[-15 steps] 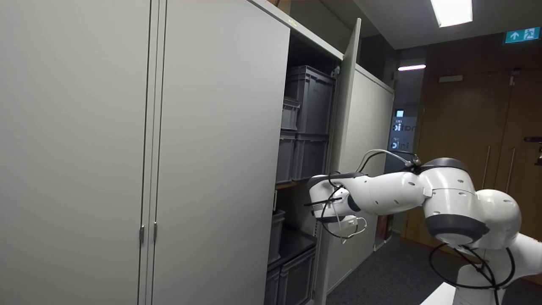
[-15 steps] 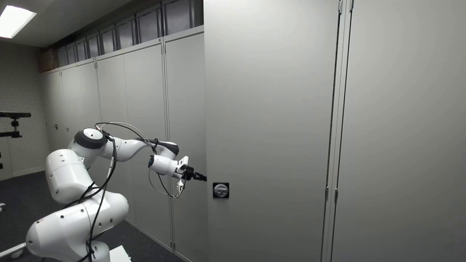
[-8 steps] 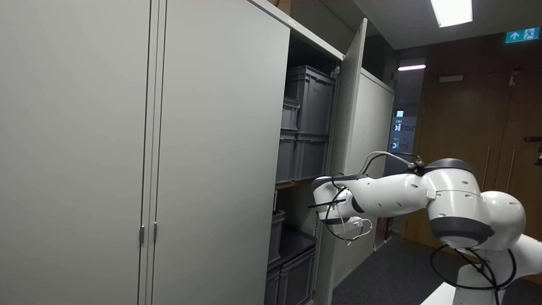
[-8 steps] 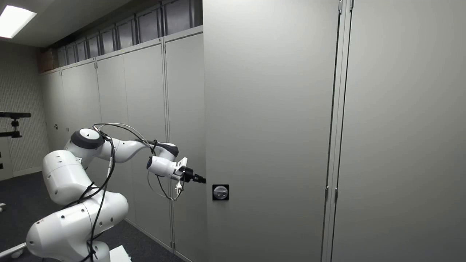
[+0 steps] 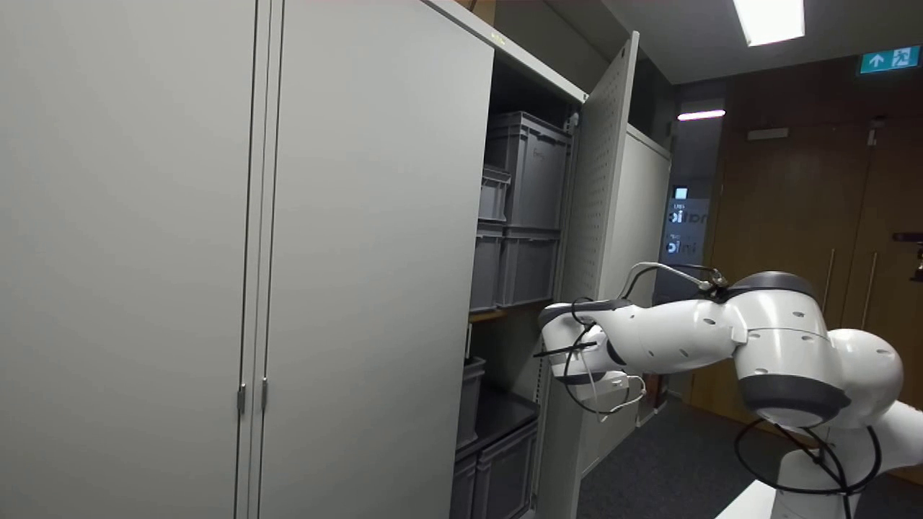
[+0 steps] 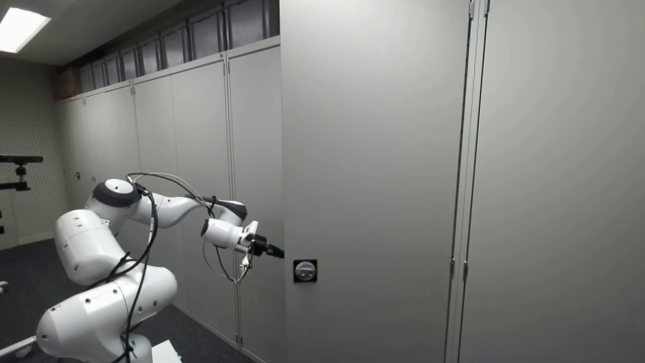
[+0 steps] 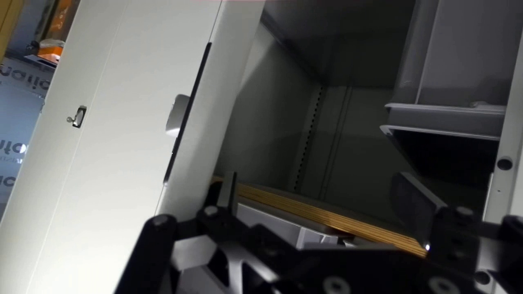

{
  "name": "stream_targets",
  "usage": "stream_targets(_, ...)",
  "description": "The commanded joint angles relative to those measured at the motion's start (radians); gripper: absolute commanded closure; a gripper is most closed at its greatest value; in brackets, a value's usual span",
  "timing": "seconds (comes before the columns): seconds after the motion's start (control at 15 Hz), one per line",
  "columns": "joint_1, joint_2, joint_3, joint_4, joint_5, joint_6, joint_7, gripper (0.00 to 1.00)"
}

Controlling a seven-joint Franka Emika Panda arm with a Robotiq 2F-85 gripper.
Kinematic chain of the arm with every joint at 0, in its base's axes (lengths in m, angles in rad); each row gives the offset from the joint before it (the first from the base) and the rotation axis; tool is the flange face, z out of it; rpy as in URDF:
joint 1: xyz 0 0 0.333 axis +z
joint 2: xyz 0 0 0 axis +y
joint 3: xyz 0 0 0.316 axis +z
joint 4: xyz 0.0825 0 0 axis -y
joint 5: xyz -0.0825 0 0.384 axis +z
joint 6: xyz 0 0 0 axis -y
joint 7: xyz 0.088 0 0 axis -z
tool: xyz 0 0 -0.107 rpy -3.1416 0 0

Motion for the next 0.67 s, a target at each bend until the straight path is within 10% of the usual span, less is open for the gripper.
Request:
stream_targets(0.0, 0.010, -0.008, -0.047, -0.066, 0.000, 0.000, 0.021, 0.00)
stream_targets(0.6, 0.017, -0.004, -0.072, -0.154, 0.000, 0.009, 0.064, 0.00)
